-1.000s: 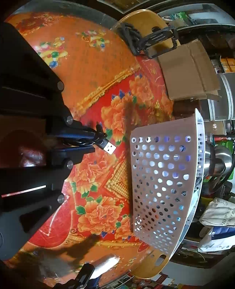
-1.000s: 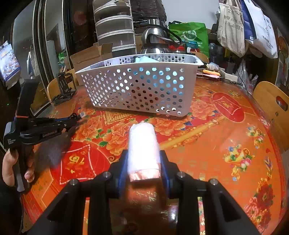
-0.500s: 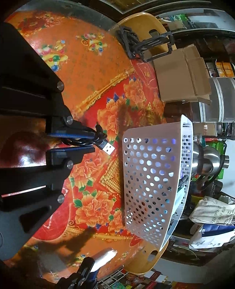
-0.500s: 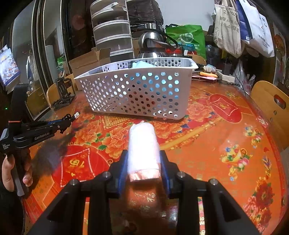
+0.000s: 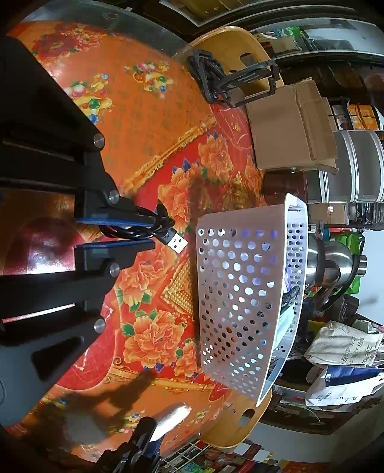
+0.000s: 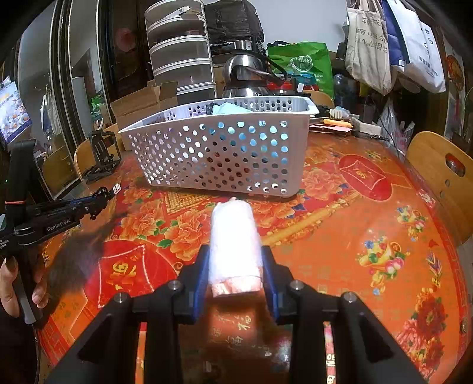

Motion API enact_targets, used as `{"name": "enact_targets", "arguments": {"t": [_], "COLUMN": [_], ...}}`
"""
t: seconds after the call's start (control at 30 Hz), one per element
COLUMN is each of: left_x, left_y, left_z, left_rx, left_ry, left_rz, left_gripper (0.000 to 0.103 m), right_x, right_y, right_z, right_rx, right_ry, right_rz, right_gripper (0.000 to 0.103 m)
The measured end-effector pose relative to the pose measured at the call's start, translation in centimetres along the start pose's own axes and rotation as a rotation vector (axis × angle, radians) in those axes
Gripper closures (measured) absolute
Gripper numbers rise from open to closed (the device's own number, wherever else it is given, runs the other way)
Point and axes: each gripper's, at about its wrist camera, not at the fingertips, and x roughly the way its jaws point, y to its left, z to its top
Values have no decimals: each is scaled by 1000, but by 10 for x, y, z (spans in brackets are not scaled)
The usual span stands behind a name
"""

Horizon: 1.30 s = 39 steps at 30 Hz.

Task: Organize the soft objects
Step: 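Carry the towel roll and the cable over the basket with both tools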

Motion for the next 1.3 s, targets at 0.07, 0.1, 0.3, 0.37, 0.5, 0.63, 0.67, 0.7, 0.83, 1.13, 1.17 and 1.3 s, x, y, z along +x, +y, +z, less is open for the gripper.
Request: {"name": "enact_targets", "arguments": {"t": [0.07,0.1,0.3,0.37,0.5,0.63,0.67,0.7,0.83,1.13,1.17,1.3], "left_x": [0,0,-1,-3,-11,-24,-28,-33,-47,-81,-83,-92], "left_y": [1,0,1,1,2,4,5,6,7,3,2,1], "left_z": [0,0,0,0,2,6,8,9,17,52,55,74], "left_rx": [-3,-2,-7,-7,-7,-8,-7,-8,-2,16,21,25], "left_ry": [-1,1,-3,-8,-23,-43,-50,-58,-78,-124,-126,-136], "left_rz": [0,2,8,12,21,34,37,39,48,53,55,45], "left_gripper": [96,96,96,96,96,96,96,96,96,96,96,96], "right_x": [0,0,0,-2,-5,-17,-20,-25,-36,-66,-68,-77], "right_y": [0,0,-1,-2,-2,1,2,3,5,14,15,21], "right_z": [0,0,0,0,1,8,11,15,29,72,75,95], "right_rx": [-1,-1,4,10,14,6,5,0,-15,-52,-56,-73], "right_ry": [-1,0,-5,-11,-17,-44,-53,-63,-85,-147,-151,-171], "right_rz": [0,0,-5,-8,-8,-14,-15,-18,-31,-47,-50,-57], "right_gripper": [71,71,71,71,71,71,71,71,71,71,71,71]}}
